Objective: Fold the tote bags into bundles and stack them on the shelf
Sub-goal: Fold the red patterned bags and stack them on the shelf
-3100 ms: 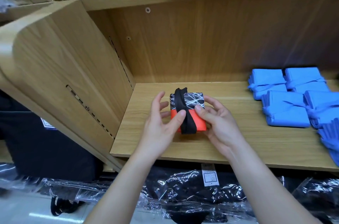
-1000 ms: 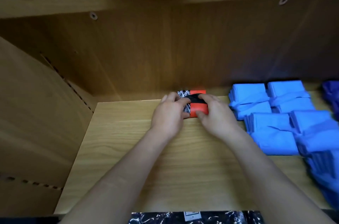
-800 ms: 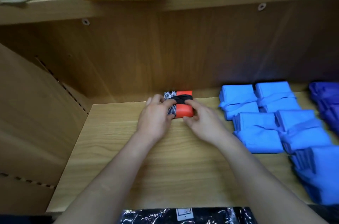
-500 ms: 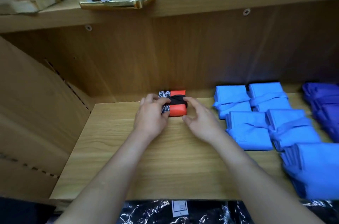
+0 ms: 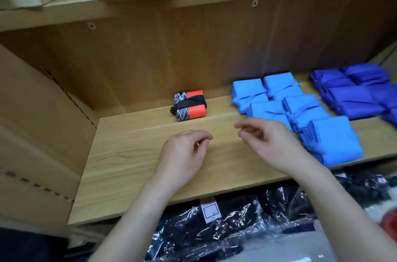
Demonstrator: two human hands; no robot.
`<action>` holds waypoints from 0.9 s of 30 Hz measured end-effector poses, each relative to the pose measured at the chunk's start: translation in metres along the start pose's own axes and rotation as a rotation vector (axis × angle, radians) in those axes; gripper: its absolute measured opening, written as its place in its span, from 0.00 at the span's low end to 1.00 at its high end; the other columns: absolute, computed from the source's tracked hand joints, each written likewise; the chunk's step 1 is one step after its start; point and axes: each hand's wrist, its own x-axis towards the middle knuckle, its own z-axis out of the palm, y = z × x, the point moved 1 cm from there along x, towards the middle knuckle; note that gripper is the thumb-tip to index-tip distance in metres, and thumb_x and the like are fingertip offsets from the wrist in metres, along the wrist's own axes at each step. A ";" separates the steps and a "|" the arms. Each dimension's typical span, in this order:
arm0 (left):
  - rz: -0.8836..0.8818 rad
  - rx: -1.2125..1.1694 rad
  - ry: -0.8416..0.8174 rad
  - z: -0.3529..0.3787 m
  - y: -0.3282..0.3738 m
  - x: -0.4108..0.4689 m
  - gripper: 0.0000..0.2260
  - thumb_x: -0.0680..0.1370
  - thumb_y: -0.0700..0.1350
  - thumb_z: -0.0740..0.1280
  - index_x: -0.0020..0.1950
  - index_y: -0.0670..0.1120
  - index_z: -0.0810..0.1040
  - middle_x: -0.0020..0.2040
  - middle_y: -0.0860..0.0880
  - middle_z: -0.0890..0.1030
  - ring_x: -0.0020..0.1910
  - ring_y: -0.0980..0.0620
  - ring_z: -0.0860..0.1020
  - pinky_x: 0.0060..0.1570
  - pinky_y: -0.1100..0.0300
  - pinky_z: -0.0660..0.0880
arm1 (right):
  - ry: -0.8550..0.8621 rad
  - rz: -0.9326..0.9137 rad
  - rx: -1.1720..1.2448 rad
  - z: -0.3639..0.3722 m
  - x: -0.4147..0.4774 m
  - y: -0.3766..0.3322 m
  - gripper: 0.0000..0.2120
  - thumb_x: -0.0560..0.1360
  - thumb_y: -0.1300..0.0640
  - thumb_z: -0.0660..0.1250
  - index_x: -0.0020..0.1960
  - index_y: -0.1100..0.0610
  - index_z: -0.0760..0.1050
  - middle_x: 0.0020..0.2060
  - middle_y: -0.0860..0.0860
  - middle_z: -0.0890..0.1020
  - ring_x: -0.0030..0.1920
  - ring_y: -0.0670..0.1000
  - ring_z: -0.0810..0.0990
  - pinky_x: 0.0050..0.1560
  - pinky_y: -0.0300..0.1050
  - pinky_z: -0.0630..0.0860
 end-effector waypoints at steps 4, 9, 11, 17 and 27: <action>0.045 -0.108 -0.166 0.008 0.018 -0.049 0.07 0.77 0.44 0.68 0.52 0.53 0.84 0.50 0.60 0.83 0.49 0.62 0.79 0.54 0.66 0.73 | -0.001 0.077 -0.110 -0.019 -0.071 0.013 0.09 0.77 0.58 0.67 0.53 0.46 0.81 0.39 0.43 0.83 0.41 0.43 0.81 0.50 0.49 0.78; 0.125 -0.161 -0.352 0.040 0.040 -0.086 0.10 0.76 0.39 0.68 0.50 0.53 0.84 0.46 0.63 0.80 0.43 0.61 0.78 0.44 0.73 0.70 | 0.074 0.276 -0.163 -0.050 -0.167 0.032 0.09 0.76 0.61 0.69 0.50 0.47 0.81 0.35 0.41 0.83 0.38 0.42 0.81 0.44 0.33 0.75; 0.167 -0.176 -0.438 0.058 0.056 -0.090 0.11 0.77 0.39 0.67 0.51 0.53 0.84 0.48 0.64 0.79 0.45 0.63 0.77 0.46 0.73 0.71 | 0.139 0.375 -0.176 -0.065 -0.204 0.046 0.08 0.76 0.60 0.69 0.51 0.48 0.81 0.35 0.38 0.83 0.40 0.40 0.81 0.44 0.29 0.72; 0.229 -0.236 -0.592 0.141 0.117 -0.096 0.10 0.77 0.40 0.67 0.50 0.53 0.84 0.44 0.62 0.81 0.42 0.69 0.76 0.46 0.76 0.69 | 0.387 0.666 -0.087 -0.098 -0.324 0.117 0.12 0.76 0.58 0.69 0.50 0.40 0.79 0.44 0.39 0.84 0.47 0.39 0.81 0.53 0.42 0.76; 0.180 -0.135 -0.807 0.334 0.246 -0.123 0.10 0.78 0.41 0.67 0.56 0.50 0.83 0.53 0.53 0.84 0.52 0.54 0.80 0.53 0.64 0.71 | 0.880 1.105 0.148 -0.166 -0.512 0.264 0.10 0.76 0.56 0.68 0.55 0.44 0.78 0.46 0.48 0.83 0.50 0.51 0.82 0.57 0.54 0.77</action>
